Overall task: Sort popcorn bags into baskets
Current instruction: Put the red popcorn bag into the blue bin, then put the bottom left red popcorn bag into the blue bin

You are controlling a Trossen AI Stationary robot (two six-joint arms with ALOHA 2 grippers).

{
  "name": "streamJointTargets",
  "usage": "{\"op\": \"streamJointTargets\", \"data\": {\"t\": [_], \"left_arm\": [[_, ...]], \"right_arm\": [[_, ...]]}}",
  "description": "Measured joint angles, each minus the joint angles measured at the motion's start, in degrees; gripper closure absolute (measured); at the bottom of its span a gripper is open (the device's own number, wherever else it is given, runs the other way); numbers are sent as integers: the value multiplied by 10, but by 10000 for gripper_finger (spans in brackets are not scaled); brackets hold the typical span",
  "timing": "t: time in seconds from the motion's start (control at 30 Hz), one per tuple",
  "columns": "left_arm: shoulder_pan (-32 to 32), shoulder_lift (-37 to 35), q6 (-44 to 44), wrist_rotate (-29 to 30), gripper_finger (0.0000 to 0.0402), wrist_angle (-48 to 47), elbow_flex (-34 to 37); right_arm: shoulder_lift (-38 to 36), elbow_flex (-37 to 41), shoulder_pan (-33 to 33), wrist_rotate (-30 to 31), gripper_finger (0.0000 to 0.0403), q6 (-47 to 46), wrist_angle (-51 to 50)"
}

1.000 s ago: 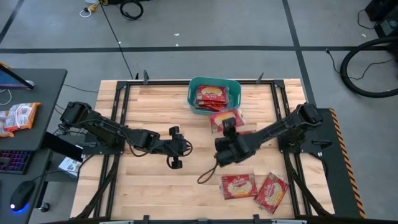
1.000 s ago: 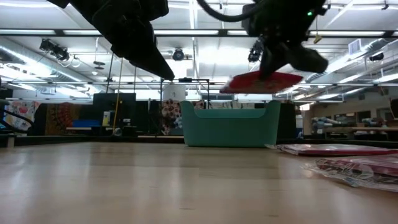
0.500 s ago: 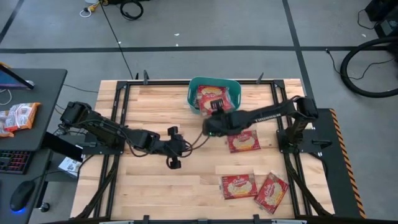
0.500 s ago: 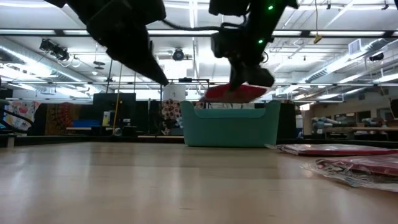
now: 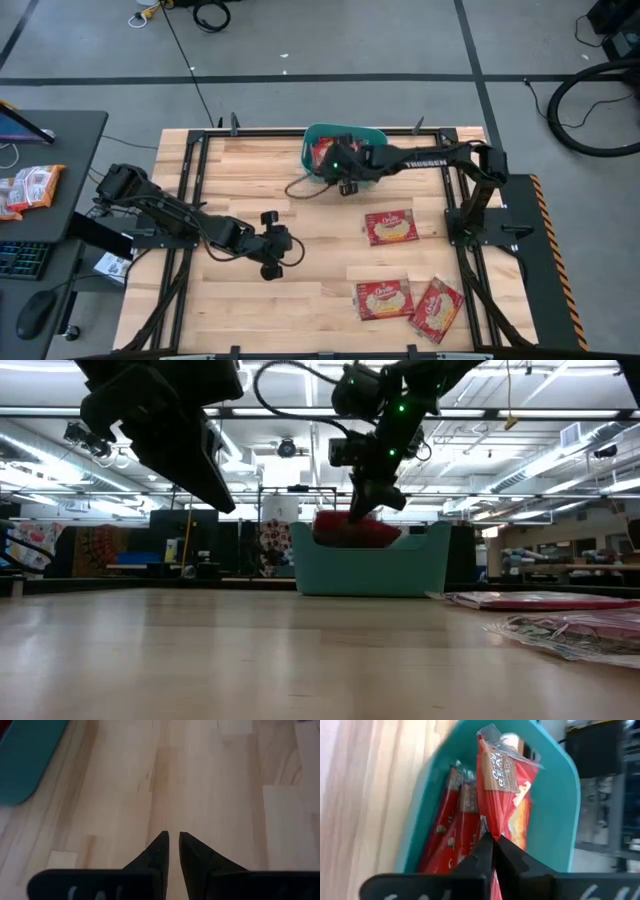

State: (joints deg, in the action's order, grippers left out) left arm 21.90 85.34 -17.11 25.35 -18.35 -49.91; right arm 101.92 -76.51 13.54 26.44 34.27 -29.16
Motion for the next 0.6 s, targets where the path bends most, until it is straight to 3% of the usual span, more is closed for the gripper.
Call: {"op": "streamJointTargets", "data": {"t": [0.13,0.27,0.47,0.6], "left_arm": [[7,0,-7,1,354,1,0],[9,0,-18,0,354,1,0],[8,0,0,1,354,25,0],[8,0,4,1,354,27,0]], "right_arm": [[0,0,26,-13,354,-9,-2],[-3,0,27,13,324,-26,-2],[-5,-25,-10,36,296,-66,-60],[-6,-52,-53,9,293,-125,-134]]}}
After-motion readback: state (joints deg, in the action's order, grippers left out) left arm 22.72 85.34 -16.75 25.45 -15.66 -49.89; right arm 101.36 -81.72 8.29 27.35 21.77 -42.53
